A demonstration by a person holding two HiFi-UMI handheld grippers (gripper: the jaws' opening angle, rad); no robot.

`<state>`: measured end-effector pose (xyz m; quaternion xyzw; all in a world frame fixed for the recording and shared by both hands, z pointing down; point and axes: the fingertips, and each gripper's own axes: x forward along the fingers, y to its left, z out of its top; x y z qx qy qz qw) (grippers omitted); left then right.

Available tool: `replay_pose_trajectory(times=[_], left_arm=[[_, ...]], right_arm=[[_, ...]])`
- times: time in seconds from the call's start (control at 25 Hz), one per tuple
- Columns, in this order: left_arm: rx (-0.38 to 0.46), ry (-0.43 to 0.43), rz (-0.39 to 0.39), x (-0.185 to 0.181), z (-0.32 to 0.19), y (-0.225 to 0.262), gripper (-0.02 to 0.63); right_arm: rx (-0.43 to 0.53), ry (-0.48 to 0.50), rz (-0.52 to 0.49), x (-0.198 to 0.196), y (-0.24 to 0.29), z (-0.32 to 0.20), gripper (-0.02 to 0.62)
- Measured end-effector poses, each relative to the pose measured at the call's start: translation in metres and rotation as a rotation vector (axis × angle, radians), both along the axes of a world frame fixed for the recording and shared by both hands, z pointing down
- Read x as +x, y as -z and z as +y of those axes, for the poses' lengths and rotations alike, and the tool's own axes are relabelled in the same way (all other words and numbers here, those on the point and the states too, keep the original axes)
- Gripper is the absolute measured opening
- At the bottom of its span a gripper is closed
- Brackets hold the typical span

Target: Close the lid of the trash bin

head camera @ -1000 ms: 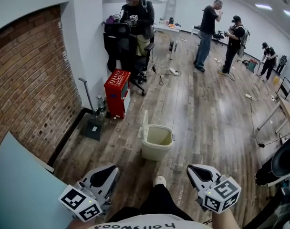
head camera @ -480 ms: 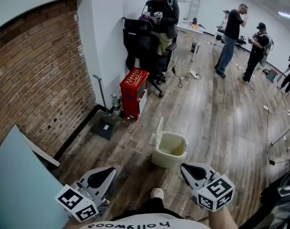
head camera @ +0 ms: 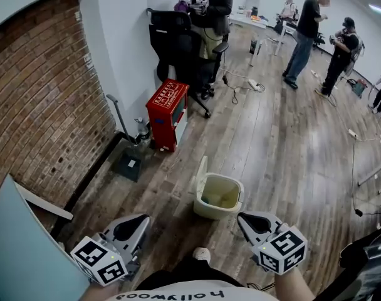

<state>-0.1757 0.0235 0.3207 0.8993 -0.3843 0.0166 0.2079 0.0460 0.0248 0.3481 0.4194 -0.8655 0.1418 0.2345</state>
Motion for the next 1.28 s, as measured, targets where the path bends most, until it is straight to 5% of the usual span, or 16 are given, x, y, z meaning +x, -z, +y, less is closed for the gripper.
replay_pose_trajectory(times=[0.44,0.72,1.28], left_arm=[[0.000,0.033,-0.001,0.049,-0.073,-0.008,0.008],[0.007,0.078,0.004,0.064,-0.105,-0.004,0.008],[-0.026,0.040,-0.005,0.070,-0.179,-0.016,0.008]], right_arm=[[-0.018,0.077,-0.001,0.035,-0.013,-0.083,0.006],[-0.020,0.184,-0.002,0.030,-0.016,-0.119,0.006],[-0.106,0.204,-0.032,0.011,-0.050,-0.174,0.006]])
